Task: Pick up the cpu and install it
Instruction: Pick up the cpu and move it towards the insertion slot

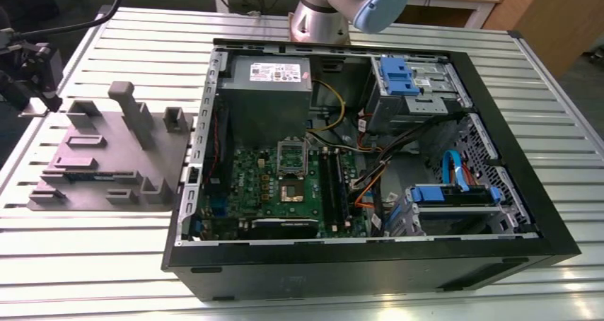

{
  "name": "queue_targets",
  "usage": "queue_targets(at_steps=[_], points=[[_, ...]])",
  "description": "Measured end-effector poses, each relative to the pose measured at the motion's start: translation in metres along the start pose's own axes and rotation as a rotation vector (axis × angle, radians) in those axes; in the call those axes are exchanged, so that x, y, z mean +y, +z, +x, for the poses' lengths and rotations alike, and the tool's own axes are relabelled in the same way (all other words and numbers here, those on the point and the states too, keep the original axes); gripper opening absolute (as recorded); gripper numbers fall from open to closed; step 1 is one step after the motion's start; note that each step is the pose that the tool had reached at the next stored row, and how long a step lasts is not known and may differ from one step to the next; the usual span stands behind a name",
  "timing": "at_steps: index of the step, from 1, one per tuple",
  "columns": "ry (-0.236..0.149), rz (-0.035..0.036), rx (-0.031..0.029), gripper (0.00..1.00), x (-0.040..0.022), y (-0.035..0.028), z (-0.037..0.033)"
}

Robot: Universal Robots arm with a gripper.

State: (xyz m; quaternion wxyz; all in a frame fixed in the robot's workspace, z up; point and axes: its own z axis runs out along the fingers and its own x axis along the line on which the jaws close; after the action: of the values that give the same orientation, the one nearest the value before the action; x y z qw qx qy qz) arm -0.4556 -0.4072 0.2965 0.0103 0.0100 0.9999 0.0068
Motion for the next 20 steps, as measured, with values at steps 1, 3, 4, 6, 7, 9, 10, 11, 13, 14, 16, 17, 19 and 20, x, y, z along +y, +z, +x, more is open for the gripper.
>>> queue_targets(at_steps=[1,3,4,6,7,9,10,11,13,14,16,17,19,20], points=[[0.000,0.0000,0.0000,0.47,0.0000,-0.0006,0.0000],[0.000,-0.0001,-0.0001,0.47,0.0000,-0.0015,0.0000],[0.000,0.0000,0.0000,0.47,0.0000,-0.0020,0.0000],[0.000,0.0000,0.0000,0.47,0.0001,-0.0031,-0.0001],[0.000,-0.0001,-0.0001,0.47,0.0001,-0.0034,-0.0001],[0.000,-0.0002,-0.0002,0.47,0.0001,-0.0039,-0.0001],[0.000,-0.0002,-0.0003,0.47,0.0001,-0.0039,-0.0001],[0.000,-0.0001,-0.0001,0.47,0.0001,-0.0041,-0.0001],[0.000,0.0000,0.0000,0.47,0.0001,-0.0044,-0.0001],[0.000,0.0000,0.0000,0.47,0.0001,-0.0045,-0.0001],[0.000,0.0000,0.0000,0.47,0.0001,-0.0045,-0.0001],[0.000,0.0000,0.0000,0.47,0.0001,-0.0047,-0.0001],[0.000,0.0001,0.0002,0.47,0.0001,-0.0053,-0.0001],[0.000,0.0000,0.0000,0.47,0.0001,-0.0055,-0.0001]])
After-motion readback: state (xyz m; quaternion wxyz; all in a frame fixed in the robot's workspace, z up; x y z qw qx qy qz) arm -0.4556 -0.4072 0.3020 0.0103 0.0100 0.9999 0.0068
